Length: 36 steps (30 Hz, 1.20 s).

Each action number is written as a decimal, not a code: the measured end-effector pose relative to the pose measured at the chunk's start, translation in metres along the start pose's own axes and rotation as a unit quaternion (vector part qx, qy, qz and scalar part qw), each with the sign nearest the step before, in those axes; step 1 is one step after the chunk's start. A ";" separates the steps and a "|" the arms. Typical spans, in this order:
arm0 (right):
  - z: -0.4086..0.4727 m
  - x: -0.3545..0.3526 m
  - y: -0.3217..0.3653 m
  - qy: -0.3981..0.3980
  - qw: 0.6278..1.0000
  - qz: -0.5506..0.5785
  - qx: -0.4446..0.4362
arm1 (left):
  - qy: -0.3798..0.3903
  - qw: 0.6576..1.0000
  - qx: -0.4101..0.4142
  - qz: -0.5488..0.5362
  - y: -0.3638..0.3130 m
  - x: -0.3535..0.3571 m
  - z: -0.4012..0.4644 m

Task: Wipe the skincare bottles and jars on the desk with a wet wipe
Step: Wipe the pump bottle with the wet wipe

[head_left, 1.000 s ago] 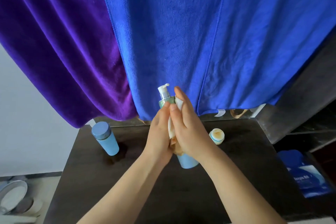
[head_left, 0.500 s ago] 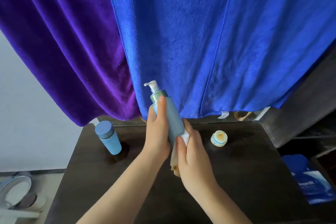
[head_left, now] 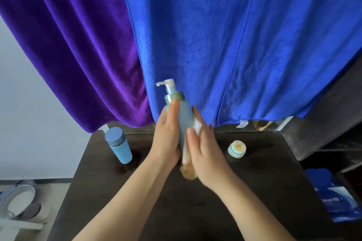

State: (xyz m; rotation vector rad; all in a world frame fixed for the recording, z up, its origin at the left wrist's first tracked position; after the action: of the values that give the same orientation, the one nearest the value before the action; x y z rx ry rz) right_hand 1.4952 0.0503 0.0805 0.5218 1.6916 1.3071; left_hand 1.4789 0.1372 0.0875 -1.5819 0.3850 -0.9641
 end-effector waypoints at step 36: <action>0.019 -0.012 0.026 -0.044 0.998 -0.035 -0.009 | 0.095 0.993 -0.022 -0.064 0.011 0.008 -0.021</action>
State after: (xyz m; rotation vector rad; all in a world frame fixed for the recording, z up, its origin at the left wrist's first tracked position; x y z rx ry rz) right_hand 1.5124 0.0598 0.1085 0.4978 1.6107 1.2319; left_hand 1.4712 0.1147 0.0797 -1.5745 0.4440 -1.2174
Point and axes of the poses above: each hand's wrist, its own z-axis towards the middle knuckle, its own x-axis out of the palm, y = z × x, the point moved 5 cm from there along z, towards the middle knuckle, and after that the axes turned 11 degrees about x, right-handed, at the moved point
